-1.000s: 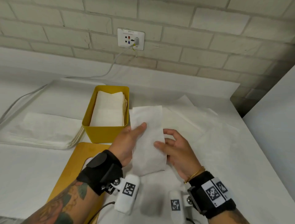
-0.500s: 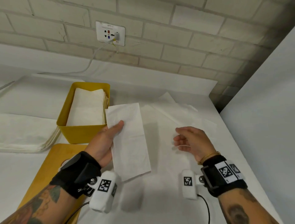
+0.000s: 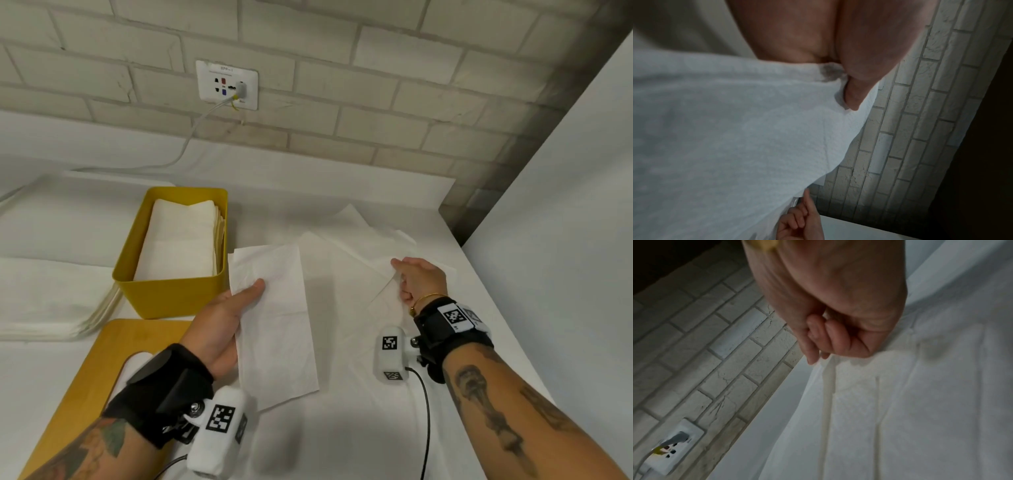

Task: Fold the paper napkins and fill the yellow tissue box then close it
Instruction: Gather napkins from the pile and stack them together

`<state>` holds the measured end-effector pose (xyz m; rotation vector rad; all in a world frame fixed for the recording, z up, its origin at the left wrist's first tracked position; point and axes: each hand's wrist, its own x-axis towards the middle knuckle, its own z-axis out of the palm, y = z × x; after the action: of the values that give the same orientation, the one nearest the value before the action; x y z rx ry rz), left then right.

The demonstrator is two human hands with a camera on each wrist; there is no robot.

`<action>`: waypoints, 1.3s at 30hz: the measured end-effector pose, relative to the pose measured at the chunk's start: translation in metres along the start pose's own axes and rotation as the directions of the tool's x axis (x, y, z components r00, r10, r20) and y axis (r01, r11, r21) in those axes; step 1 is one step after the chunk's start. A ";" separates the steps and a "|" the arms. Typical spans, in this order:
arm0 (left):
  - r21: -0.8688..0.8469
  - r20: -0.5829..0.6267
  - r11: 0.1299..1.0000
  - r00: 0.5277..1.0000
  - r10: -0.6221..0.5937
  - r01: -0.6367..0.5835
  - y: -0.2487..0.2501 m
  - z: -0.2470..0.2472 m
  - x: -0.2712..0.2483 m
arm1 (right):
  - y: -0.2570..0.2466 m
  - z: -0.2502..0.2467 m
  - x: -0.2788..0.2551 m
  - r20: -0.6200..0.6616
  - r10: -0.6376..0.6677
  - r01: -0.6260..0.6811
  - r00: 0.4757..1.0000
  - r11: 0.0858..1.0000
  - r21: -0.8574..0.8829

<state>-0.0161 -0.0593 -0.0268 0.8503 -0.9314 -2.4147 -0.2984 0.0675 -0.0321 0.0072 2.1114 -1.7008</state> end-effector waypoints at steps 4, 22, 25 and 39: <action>-0.032 -0.024 0.999 1.000 0.012 -0.013 0.001 -0.002 -0.003 | -0.004 -0.007 -0.023 0.074 -0.358 0.365 0.931 0.923 -0.126; -0.035 -0.047 0.999 0.999 0.003 -0.004 0.006 -0.006 0.000 | -0.005 -0.030 -0.032 0.750 -0.165 0.763 0.640 0.253 -0.595; -0.039 -0.042 0.999 0.999 0.005 -0.007 0.008 -0.006 0.000 | -0.011 -0.024 -0.027 0.703 -0.148 0.699 0.696 0.363 -0.616; -0.022 -0.022 1.000 1.000 0.019 -0.020 0.009 0.002 0.007 | -0.009 0.052 0.032 0.255 -0.059 0.229 0.965 0.660 -0.715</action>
<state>-0.0211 -0.0684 -0.0226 0.8541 -0.8996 -2.3900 -0.3128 0.0083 -0.0418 -0.5758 2.5207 -0.7286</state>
